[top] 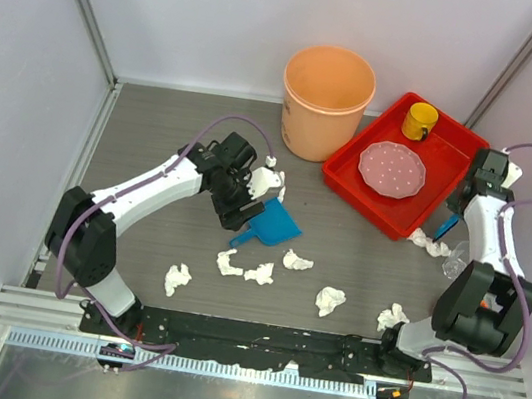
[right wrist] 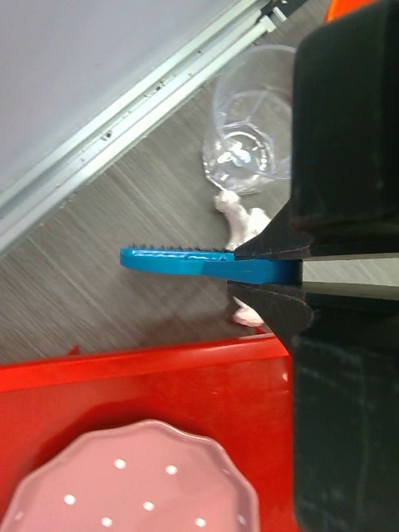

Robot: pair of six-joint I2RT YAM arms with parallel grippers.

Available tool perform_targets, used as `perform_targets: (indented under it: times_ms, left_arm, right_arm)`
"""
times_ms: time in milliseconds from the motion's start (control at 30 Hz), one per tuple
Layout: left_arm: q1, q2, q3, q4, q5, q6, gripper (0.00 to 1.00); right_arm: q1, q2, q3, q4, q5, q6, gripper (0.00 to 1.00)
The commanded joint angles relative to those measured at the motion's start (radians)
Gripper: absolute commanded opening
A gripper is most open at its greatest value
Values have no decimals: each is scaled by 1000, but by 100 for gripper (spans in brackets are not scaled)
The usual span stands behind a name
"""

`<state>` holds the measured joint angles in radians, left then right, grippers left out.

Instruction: Sweep away the paper scraps from the table

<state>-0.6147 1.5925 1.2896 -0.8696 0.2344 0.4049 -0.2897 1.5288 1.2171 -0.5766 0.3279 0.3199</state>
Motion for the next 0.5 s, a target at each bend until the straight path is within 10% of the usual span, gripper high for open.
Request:
perform_targets:
  times_ms: [0,467]
  left_arm:
    - [4,-9,43,-12,-4,23,69]
    - [6,-77,30,-9,-3,35,69]
  right_arm:
    - [1,-148,-63,-60,-85,45,1]
    - [58,-248,-251,-169,-303,93,1]
